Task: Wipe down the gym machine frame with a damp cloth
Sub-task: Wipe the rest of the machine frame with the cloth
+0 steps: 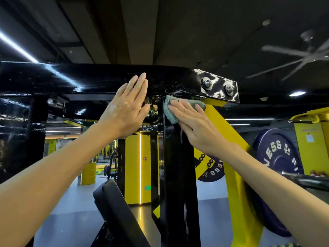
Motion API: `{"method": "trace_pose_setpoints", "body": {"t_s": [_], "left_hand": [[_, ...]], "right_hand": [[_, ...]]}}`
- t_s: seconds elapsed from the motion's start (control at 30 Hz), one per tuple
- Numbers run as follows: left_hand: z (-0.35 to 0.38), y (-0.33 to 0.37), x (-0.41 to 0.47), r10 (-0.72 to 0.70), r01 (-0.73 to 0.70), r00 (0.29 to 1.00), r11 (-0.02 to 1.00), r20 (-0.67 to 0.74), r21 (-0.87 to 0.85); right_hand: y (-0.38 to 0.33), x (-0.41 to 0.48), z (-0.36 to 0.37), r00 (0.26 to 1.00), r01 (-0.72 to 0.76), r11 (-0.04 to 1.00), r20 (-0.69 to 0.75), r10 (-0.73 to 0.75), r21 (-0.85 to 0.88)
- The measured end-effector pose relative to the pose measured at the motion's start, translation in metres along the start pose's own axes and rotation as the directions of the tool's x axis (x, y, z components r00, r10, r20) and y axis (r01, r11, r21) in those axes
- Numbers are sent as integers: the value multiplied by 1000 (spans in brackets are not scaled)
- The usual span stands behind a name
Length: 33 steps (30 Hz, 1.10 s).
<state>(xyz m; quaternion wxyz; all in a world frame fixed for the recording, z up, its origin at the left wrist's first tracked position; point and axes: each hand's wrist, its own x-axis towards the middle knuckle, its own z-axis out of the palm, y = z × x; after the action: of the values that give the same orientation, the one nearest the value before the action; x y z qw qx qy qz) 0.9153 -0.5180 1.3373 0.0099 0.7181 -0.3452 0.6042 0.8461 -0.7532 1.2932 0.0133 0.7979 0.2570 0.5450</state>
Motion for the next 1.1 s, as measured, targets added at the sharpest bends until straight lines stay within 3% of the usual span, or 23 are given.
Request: {"method": "trace_pose_setpoints", "body": {"t_s": [0.1,0.27,0.5,0.63,0.83,1.0,1.1], "left_hand": [[2,4,3,70,-70,998,997,2,-26],[10,12,2,76,-78,996,995,-42,-62],[9,14,1,81,-84,996,994,-36,-77],[10,15,0,88,-90,996,994,-26,-66],[15,16,-1,76,-79,995,996,-65,-39],[18,20,-1,65,-68,994,997,-85,-36],[18,25,-2,52,-55,996,998,-74,-33]], "right_hand": [[2,20,0,997,-13,999,-73,10,-51],[-7,-8,25,987,-44,995,-152,57,90],[-17,-75,46,1000,24,993,-22,-21,112],[-7,-63,34,997,81,997,11,-81,20],[6,11,5,993,30,987,-112,-48,-157],[-15,-22,37,975,-41,999,-217,45,23],[-30,-63,54,981,-30,995,-187,48,95]]}}
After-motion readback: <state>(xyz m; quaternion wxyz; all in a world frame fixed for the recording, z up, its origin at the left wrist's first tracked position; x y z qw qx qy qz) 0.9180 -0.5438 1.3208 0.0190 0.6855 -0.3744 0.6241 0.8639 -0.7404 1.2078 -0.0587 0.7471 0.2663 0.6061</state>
